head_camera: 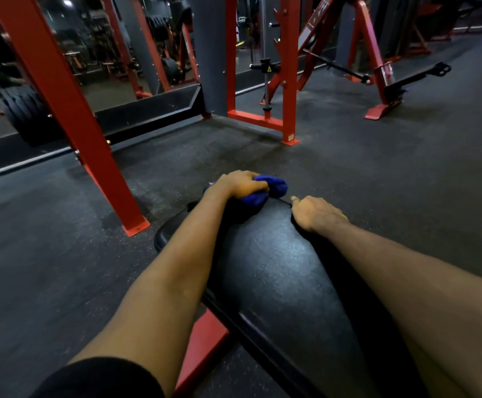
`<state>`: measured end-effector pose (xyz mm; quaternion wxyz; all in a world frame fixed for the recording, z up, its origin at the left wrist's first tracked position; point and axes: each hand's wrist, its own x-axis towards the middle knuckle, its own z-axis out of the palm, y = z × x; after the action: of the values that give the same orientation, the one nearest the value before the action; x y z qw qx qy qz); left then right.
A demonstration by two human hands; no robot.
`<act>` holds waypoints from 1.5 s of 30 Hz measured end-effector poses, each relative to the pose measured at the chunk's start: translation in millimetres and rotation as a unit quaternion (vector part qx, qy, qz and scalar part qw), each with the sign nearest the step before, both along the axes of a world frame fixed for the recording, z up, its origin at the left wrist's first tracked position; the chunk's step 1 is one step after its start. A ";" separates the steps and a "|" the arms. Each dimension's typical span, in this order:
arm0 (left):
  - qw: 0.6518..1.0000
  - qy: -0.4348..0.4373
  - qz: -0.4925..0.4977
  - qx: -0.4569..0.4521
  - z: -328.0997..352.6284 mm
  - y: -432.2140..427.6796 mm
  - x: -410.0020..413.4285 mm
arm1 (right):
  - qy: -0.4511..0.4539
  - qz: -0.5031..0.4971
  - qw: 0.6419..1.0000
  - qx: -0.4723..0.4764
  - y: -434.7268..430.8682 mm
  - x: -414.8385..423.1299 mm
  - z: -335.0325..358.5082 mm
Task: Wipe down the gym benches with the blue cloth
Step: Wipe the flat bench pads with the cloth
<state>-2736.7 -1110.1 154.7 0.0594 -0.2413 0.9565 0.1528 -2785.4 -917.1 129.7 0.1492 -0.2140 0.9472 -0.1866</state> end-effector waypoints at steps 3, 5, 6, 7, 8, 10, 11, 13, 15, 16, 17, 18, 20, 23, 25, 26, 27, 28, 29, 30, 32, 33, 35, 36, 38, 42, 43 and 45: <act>0.997 0.008 0.058 0.044 0.7 -15.1 -5.3 | -0.006 0.005 1.000 -0.002 -0.1 -1.2 0.2; 0.994 0.020 0.091 0.062 3.5 -22.2 -3.6 | -0.007 0.007 1.000 -0.004 0.3 -2.1 0.1; 0.992 0.023 0.101 0.076 4.2 -27.2 -2.3 | -0.007 0.009 1.000 -0.003 0.6 -1.8 0.6; 0.989 0.023 0.112 0.094 2.4 -33.8 -1.5 | -0.008 0.011 1.000 -0.002 0.7 -1.4 0.6; 0.987 0.019 0.118 0.111 1.8 -38.2 -1.1 | -0.008 0.012 1.000 -0.002 1.3 -2.0 0.9; 0.982 0.023 0.127 0.140 -2.2 -49.0 -1.4 | -0.010 0.015 1.000 -0.002 1.2 -2.6 1.3; 0.979 0.025 0.135 0.151 -8.1 -59.5 -4.8 | -0.012 0.015 1.000 -0.002 0.8 -2.9 1.0; 0.974 0.030 0.143 0.172 -18.5 -76.4 -9.2 | -0.014 0.016 1.000 -0.002 0.9 -3.2 0.5; 0.971 0.034 0.151 0.184 -25.5 -88.2 -7.0 | -0.015 0.018 1.000 -0.004 1.2 -4.0 -0.3; 0.970 0.032 0.158 0.181 -22.7 -86.4 0.0 | -0.016 0.019 1.000 -0.005 1.0 -4.5 -0.5; 0.970 0.033 0.164 0.178 -19.2 -83.2 7.6 | -0.016 0.019 1.000 -0.005 0.9 -5.0 -0.8; 0.970 0.036 0.166 0.175 -11.3 -73.4 18.6 | -0.016 0.020 1.000 -0.005 0.6 -5.3 -1.5; 0.968 0.044 0.177 0.171 -2.9 -62.5 33.5 | -0.015 0.020 1.000 -0.005 0.7 -6.0 -2.5; 0.966 0.053 0.195 0.164 0.4 -57.5 53.1 | -0.013 0.024 1.000 -0.005 1.3 -6.0 -3.2; 0.961 0.053 0.213 0.168 -1.0 -57.6 69.2 | -0.014 0.028 0.999 -0.007 1.0 -6.0 -3.1; 0.958 0.055 0.227 0.169 -2.2 -57.9 77.8 | -0.017 0.029 0.999 -0.007 0.4 -6.5 -2.9; 0.955 0.059 0.238 0.169 -3.2 -56.8 86.6 | -0.019 0.030 0.999 -0.007 0.2 -6.5 -1.9; 0.954 0.061 0.247 0.160 -4.2 -55.8 96.0 | -0.022 0.032 0.999 -0.007 0.4 -4.9 -1.1; 0.954 0.060 0.253 0.146 -4.0 -53.4 103.2 | -0.022 0.032 0.999 -0.007 1.0 -4.4 -0.3; 0.955 0.058 0.257 0.134 -4.0 -50.5 109.4 | -0.020 0.032 0.999 -0.007 1.7 -3.6 0.4; 0.955 0.061 0.264 0.123 -4.4 -45.6 117.8 | -0.017 0.028 0.999 -0.008 3.2 -1.1 2.6; 0.954 0.064 0.269 0.119 -3.7 -41.5 122.2 | -0.017 0.029 0.999 -0.008 4.2 0.4 3.8; 0.952 0.078 0.274 0.112 -5.7 -36.6 130.5 | -0.016 0.035 0.999 -0.008 5.3 2.3 5.0; 0.951 0.084 0.278 0.108 -6.1 -33.3 135.0 | -0.014 0.035 0.999 -0.010 5.4 2.6 5.1; 0.941 0.110 0.303 0.099 -9.2 -27.6 145.7 | -0.011 0.033 0.999 -0.010 6.8 3.6 5.4; 0.895 0.218 0.367 0.130 -23.5 -12.9 170.6 | -0.006 0.033 0.999 -0.009 6.9 4.5 5.8; 0.874 0.256 0.386 0.147 -28.5 -9.0 177.8 | -0.003 0.033 0.999 -0.007 6.5 5.7 6.2; 0.828 0.326 0.420 0.177 -39.3 4.5 189.9 | 0.003 0.031 1.000 0.000 6.0 6.8 6.1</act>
<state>-2546.8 -1105.6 115.4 -0.2843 -0.5408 0.6835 0.3994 -2778.6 -911.1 135.8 0.1519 -0.2436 0.9406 -0.1811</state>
